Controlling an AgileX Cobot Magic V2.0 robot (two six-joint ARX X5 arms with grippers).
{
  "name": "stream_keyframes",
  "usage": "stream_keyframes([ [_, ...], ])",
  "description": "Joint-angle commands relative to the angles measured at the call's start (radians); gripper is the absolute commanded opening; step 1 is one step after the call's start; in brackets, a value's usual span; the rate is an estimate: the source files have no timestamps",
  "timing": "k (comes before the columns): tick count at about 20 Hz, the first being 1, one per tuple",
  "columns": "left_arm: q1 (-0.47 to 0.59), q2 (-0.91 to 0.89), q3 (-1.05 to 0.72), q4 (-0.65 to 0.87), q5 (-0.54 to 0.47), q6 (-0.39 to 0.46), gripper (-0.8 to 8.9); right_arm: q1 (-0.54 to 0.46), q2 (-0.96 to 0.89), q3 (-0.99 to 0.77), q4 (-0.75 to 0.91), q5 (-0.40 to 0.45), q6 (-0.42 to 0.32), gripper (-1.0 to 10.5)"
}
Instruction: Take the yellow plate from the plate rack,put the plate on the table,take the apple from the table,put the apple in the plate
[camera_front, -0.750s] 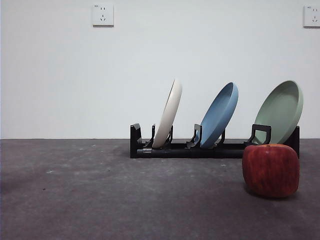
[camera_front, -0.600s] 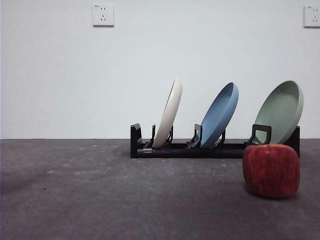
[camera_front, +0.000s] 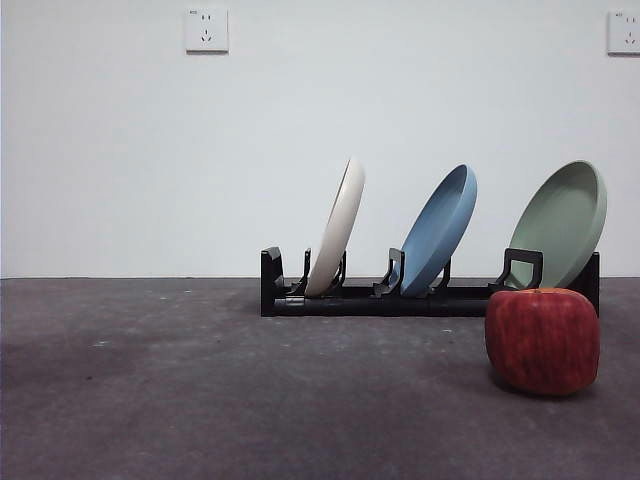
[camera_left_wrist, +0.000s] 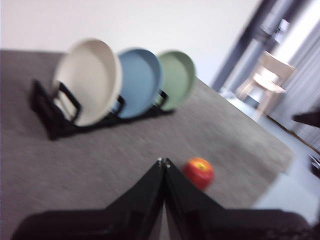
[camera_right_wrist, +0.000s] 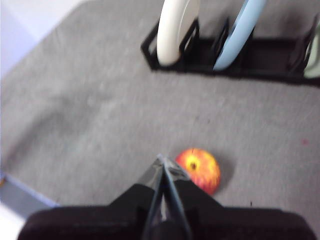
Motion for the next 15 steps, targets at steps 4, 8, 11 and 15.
stream_keyframes([
  [4, 0.001, 0.068, 0.077, -0.201, 0.052, 0.166, -0.06, 0.009, 0.082, 0.077, -0.196, -0.012, -0.13, -0.1],
  [8, 0.001, 0.094, 0.096, -0.329, 0.051, 0.231, -0.06, 0.009, 0.1, 0.079, -0.229, -0.011, -0.137, -0.1],
  [11, 0.002, 0.095, 0.096, -0.325, 0.046, 0.229, 0.01, 0.009, 0.1, 0.079, -0.225, -0.011, -0.136, 0.1],
  [15, 0.002, 0.095, 0.096, -0.325, 0.034, 0.193, 4.04, 0.009, 0.1, 0.079, -0.224, -0.011, -0.129, 3.8],
])
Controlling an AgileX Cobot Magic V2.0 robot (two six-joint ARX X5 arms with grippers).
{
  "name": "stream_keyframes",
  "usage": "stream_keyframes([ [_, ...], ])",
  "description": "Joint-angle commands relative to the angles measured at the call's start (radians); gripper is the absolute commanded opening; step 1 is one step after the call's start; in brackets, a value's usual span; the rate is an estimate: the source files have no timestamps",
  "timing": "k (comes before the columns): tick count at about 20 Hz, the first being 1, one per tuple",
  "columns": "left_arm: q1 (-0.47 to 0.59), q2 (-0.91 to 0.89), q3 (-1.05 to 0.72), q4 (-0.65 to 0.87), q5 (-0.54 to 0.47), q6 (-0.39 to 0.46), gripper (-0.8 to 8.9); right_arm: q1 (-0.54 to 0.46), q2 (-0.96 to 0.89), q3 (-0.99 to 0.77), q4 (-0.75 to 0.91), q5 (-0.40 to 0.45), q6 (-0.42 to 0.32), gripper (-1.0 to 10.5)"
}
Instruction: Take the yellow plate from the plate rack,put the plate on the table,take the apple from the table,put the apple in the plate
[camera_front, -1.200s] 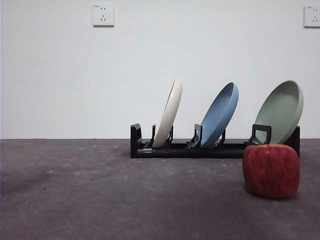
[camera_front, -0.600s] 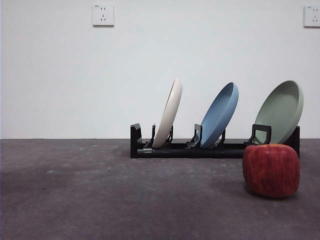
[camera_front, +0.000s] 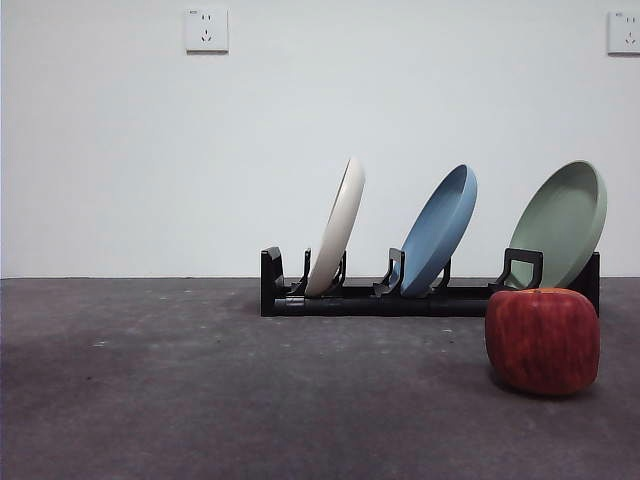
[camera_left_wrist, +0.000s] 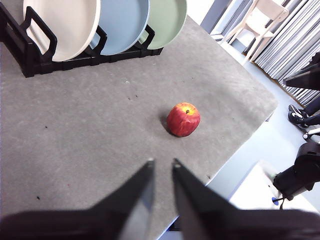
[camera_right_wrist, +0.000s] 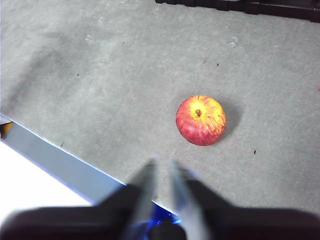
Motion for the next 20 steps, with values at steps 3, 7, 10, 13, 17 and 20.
stream_keyframes([
  [3, 0.002, 0.0, 0.004, 0.008, -0.012, -0.01, 4.71, 0.003, -0.002, 0.003, 0.006, -0.003, 0.029, 6.0],
  [7, 0.002, 0.012, 0.004, 0.061, -0.012, -0.041, 4.71, 0.003, -0.002, 0.003, 0.006, -0.003, 0.032, 6.0],
  [10, -0.002, 0.037, 0.004, 0.157, -0.012, -0.091, 4.71, 0.003, -0.002, 0.003, 0.006, -0.003, 0.039, 6.0],
  [13, -0.05, 0.106, 0.004, 0.287, -0.022, -0.148, 4.71, 0.003, -0.002, 0.003, 0.006, -0.003, 0.04, 6.0],
  [17, -0.182, 0.252, 0.019, 0.515, -0.156, -0.233, 4.71, 0.003, -0.002, 0.003, 0.005, -0.004, 0.042, 6.0],
  [20, -0.269, 0.417, 0.094, 0.619, -0.227, -0.249, 4.71, 0.003, -0.002, 0.003, 0.005, -0.004, 0.045, 6.0],
])
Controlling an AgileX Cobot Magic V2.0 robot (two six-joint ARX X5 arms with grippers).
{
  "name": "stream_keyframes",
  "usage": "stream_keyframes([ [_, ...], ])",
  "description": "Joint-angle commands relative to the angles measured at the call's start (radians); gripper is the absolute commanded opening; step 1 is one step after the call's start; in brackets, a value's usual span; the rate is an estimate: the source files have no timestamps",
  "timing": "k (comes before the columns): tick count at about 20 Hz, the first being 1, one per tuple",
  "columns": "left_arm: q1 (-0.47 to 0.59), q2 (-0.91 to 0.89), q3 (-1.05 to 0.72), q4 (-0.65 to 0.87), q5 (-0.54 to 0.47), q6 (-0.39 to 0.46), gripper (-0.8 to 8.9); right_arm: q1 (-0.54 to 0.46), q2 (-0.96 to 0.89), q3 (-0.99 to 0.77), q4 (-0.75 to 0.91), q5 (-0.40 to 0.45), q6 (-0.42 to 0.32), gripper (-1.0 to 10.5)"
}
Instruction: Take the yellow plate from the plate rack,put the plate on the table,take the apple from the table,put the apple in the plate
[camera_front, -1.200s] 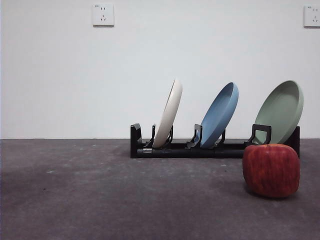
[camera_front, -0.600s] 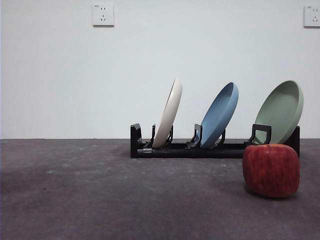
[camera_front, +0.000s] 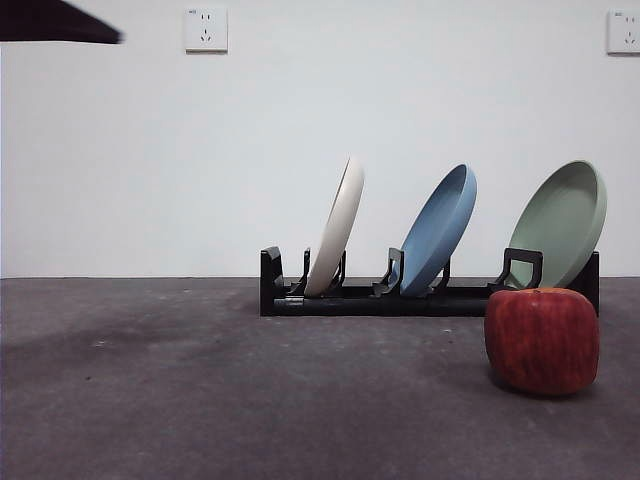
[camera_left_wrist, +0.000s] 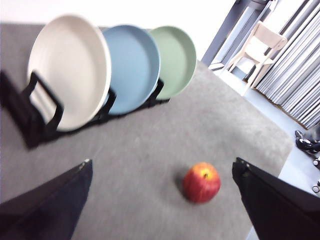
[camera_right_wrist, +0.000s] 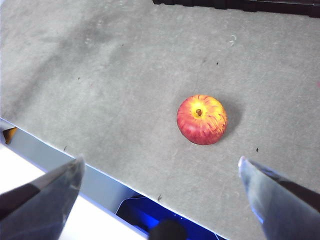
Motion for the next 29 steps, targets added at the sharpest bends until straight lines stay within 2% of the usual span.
stream_keyframes([
  [1, -0.049, 0.13, 0.081, 0.045, -0.051, -0.02, 4.71, 0.003, -0.002, 0.003, 0.003, -0.002, 0.007, 6.0],
  [8, -0.142, 0.57, 0.467, 0.075, -0.154, -0.008, 4.71, 0.003, -0.002, 0.003, 0.003, -0.002, 0.007, 6.0],
  [14, -0.187, 0.852, 0.714, 0.101, -0.272, 0.015, 4.71, 0.003, -0.002, 0.003, 0.003, -0.002, 0.007, 6.0],
  [18, -0.22, 0.966, 0.739, 0.183, -0.338, 0.014, 4.71, 0.003, -0.002, 0.003, 0.003, -0.002, 0.008, 6.0],
  [25, -0.264, 1.084, 0.739, 0.229, -0.428, 0.015, 4.62, 0.003, -0.002, 0.003, 0.003, -0.002, 0.01, 6.0],
  [26, -0.27, 1.085, 0.739, 0.226, -0.449, 0.016, 4.23, 0.003, -0.002, 0.003, 0.003, -0.002, 0.01, 6.0],
  [29, -0.279, 1.085, 0.739, 0.229, -0.456, 0.016, 1.79, 0.003, -0.002, 0.003, 0.003, -0.002, 0.01, 6.0],
])
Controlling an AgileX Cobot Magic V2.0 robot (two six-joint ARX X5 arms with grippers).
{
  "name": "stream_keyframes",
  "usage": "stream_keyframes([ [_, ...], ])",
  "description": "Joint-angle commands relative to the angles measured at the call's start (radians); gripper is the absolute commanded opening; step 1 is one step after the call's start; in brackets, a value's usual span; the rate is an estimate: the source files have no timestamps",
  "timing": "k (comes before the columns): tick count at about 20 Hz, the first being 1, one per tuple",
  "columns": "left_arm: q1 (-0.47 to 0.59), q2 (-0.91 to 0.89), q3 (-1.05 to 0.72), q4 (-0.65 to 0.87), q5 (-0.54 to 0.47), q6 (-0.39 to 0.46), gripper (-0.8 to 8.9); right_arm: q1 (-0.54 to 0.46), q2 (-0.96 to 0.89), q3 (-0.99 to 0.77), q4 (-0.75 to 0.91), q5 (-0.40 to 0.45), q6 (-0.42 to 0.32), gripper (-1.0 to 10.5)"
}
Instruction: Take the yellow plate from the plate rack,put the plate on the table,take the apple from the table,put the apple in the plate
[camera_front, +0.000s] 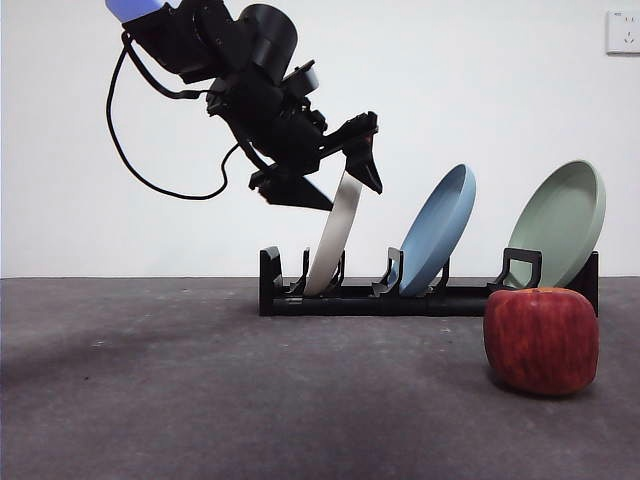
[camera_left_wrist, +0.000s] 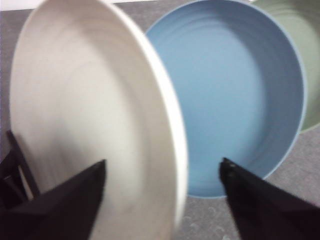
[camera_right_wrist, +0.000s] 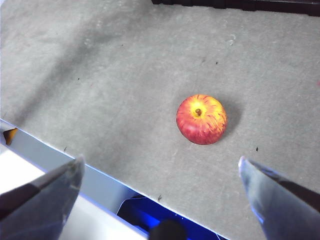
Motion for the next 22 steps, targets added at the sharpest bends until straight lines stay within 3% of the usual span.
stream_keyframes([
  [1, -0.003, 0.007, 0.001, 0.008, 0.0, 0.012, 1.19, 0.003, -0.002, 0.003, 0.003, -0.002, 0.006, 6.0],
  [4, -0.003, 0.005, 0.001, 0.003, 0.035, 0.011, -0.12, 0.003, -0.002, 0.003, 0.003, -0.002, 0.006, 6.0],
  [7, -0.002, -0.004, 0.002, -0.004, 0.111, 0.011, -0.08, 0.003, -0.002, 0.003, 0.003, -0.002, 0.006, 6.0],
  [13, 0.005, -0.102, 0.002, -0.055, 0.116, 0.013, -0.08, 0.003, -0.002, 0.003, 0.003, -0.002, 0.006, 6.0],
  [16, 0.005, -0.18, 0.002, -0.108, 0.111, 0.055, -0.08, 0.003, -0.002, 0.003, 0.003, -0.002, 0.006, 6.0],
  [19, 0.003, -0.283, 0.002, -0.232, 0.113, 0.1, -0.08, 0.003, -0.002, 0.003, 0.003, -0.002, 0.006, 6.0],
  [22, -0.026, -0.402, 0.002, -0.46, 0.091, 0.223, -0.08, 0.003, -0.002, 0.003, 0.003, -0.002, 0.006, 6.0],
])
